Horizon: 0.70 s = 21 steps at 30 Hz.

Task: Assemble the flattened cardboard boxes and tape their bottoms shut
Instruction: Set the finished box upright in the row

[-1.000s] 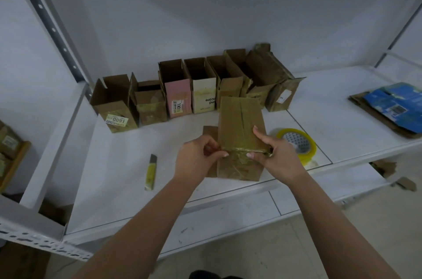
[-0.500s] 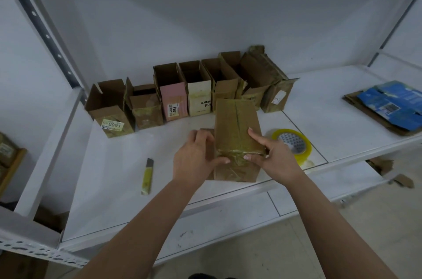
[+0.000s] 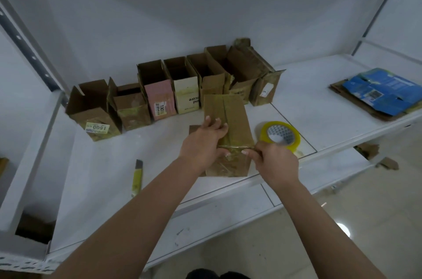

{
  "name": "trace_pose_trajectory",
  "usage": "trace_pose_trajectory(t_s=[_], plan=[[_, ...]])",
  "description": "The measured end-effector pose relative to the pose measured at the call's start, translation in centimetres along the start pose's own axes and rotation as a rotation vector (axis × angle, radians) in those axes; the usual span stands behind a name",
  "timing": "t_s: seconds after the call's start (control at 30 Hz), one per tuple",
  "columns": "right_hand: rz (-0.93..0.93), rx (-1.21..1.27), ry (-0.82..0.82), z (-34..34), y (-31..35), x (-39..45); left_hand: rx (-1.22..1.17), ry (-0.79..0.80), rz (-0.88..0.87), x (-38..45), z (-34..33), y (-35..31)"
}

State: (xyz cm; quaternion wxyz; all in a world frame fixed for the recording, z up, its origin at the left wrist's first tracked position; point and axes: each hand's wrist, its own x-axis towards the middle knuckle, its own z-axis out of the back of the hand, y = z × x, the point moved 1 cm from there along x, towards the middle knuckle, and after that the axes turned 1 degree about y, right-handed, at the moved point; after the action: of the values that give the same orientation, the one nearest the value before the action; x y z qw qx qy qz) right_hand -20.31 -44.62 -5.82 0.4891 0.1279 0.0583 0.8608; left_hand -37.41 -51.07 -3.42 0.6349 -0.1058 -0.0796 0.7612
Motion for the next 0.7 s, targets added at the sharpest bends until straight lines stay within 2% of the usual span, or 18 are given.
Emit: trace_pose_trajectory(t_s=[0.07,0.13,0.3,0.5,0.63,0.7], plan=[[0.114,-0.004,-0.118,-0.5,0.2,0.0,0.005,-0.003,0.016,-0.1,0.0,-0.1],[0.133,0.014,-0.175,-0.6,0.4,-0.1,0.022,0.000,0.026,-0.1,0.1,-0.2],[0.078,0.204,-0.125,-1.2,-0.2,-1.1,0.033,0.017,0.039,-0.1,0.5,-0.4],[-0.023,0.617,-0.076,-0.8,-3.0,-0.6,0.010,0.033,0.029,-0.3,0.9,-0.3],[0.036,0.600,-0.029,-0.8,-3.3,0.2,0.001,0.031,0.020,-0.4,1.0,-0.4],[0.065,0.508,-0.063,-1.2,-2.4,0.6,0.029,0.041,0.015,-0.3,1.0,-0.4]])
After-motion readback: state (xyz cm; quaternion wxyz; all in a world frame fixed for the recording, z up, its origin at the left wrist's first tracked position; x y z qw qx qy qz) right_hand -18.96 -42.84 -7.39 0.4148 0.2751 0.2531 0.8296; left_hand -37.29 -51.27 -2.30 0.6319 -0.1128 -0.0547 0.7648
